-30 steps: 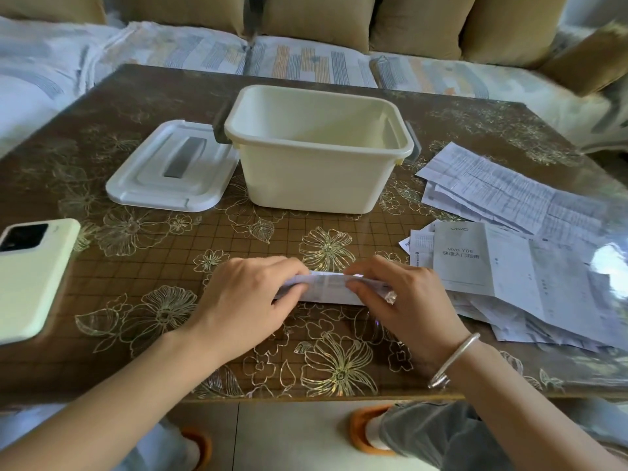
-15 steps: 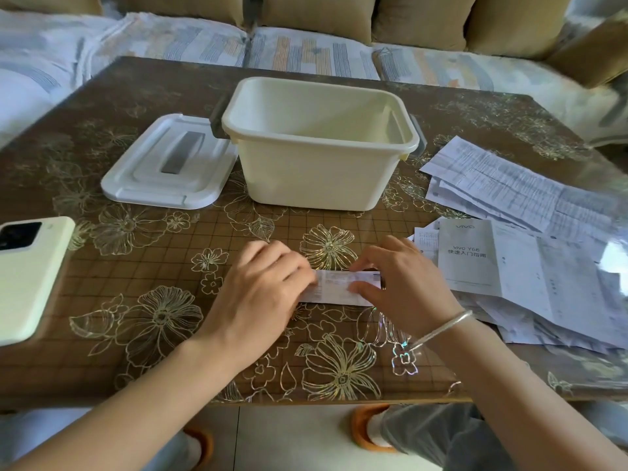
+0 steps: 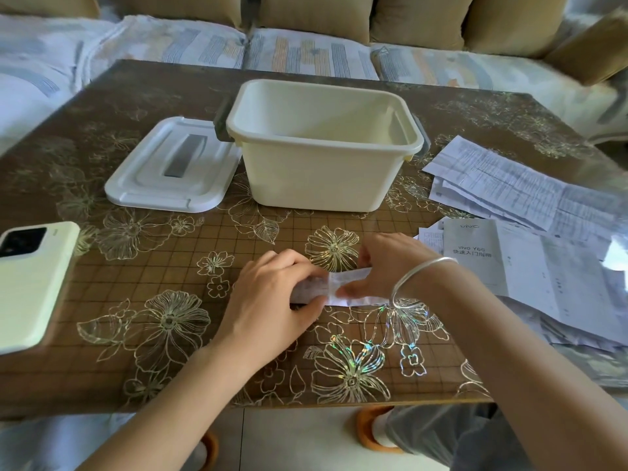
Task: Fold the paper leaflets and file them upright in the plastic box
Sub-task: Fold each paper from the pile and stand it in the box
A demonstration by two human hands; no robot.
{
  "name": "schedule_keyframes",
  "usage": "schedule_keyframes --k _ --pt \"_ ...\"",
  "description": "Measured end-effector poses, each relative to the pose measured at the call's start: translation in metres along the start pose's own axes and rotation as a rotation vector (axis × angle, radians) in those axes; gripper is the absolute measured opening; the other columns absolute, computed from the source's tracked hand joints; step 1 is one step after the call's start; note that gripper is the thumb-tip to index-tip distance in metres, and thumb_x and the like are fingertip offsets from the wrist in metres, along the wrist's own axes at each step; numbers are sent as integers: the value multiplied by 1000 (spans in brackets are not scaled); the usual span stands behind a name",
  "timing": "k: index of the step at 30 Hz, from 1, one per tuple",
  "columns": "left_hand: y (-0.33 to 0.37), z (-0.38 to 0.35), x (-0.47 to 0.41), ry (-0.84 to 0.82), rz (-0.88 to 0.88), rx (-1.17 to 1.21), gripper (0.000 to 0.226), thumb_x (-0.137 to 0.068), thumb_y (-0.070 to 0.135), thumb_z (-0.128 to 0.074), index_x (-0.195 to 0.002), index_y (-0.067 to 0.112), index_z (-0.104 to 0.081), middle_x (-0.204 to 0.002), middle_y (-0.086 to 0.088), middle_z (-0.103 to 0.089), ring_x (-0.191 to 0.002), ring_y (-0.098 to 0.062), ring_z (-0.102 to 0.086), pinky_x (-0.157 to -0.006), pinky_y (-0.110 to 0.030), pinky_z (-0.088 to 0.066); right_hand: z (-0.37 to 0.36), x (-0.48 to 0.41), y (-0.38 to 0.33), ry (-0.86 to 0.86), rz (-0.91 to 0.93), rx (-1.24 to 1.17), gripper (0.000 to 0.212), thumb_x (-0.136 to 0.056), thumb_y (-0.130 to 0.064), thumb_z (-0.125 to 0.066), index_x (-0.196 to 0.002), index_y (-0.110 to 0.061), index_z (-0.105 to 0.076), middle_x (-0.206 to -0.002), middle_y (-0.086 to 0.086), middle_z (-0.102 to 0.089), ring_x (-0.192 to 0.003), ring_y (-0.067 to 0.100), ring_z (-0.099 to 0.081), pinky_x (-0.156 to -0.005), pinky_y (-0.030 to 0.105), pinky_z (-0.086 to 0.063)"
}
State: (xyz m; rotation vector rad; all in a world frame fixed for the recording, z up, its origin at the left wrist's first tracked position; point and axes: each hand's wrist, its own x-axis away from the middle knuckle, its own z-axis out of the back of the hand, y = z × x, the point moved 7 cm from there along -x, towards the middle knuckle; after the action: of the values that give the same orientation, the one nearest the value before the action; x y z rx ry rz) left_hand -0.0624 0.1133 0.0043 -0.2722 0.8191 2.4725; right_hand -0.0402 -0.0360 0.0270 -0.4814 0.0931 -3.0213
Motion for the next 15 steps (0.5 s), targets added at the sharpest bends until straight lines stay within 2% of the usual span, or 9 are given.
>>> schedule_keyframes --k 3,4,6,8,10,13,15 --pt "-4 2 -3 -18 16 79 30 -76 40 -73 -106 32 -72 -98 18 -63 -91 -10 -55 -77 -38 -49 -4 3 3 -23 -21 -105 49 -74 -55 -70 -92 -10 -66 -83 1 -64 -70 15 -56 -52 22 -38" --pt "-4 2 -3 -26 21 93 31 -76 38 -76 -106 32 -73 -98 18 -63 -91 -11 -55 -78 -38 -48 -8 4 6 -49 -42 -229 43 -77 -49 -70 -90 -8 -66 -78 2 -65 -60 12 -54 -48 20 -38" --pt "-5 2 -4 -34 27 94 32 -74 35 -78 -105 31 -73 -97 18 -63 -90 -11 -54 -78 -37 -47 -20 10 13 -170 -144 -667 31 -85 -35 -68 -92 -5 -67 -72 6 -71 -51 10 -60 -47 19 -49" --pt "-4 1 -6 -51 30 73 33 -74 36 -77 -106 32 -72 -97 18 -62 -89 -10 -54 -79 -36 -47 -27 19 18 -222 -233 -1067 37 -82 -36 -66 -99 -3 -66 -77 9 -74 -64 17 -71 -58 26 -59" --pt "-4 0 -8 -74 34 60 34 -73 38 -76 -106 33 -71 -97 18 -62 -90 -9 -54 -79 -34 -46 -30 29 21 -187 -231 -1301 48 -74 -44 -62 -101 -4 -65 -83 13 -74 -78 24 -73 -66 33 -60" --pt "-4 1 -10 -96 36 49 35 -72 46 -73 -105 35 -70 -96 18 -60 -90 -7 -53 -78 -28 -42 -31 40 15 -104 -105 -1518 60 -75 -53 -53 -105 -2 -65 -94 16 -73 -90 27 -71 -78 37 -59" --pt "-4 1 -11 -96 40 31 33 -72 51 -72 -100 35 -69 -94 18 -58 -87 -6 -52 -73 -23 -37 -31 49 7 -34 19 -1501 55 -82 -49 -49 -111 -5 -66 -102 10 -73 -96 20 -70 -85 34 -56"
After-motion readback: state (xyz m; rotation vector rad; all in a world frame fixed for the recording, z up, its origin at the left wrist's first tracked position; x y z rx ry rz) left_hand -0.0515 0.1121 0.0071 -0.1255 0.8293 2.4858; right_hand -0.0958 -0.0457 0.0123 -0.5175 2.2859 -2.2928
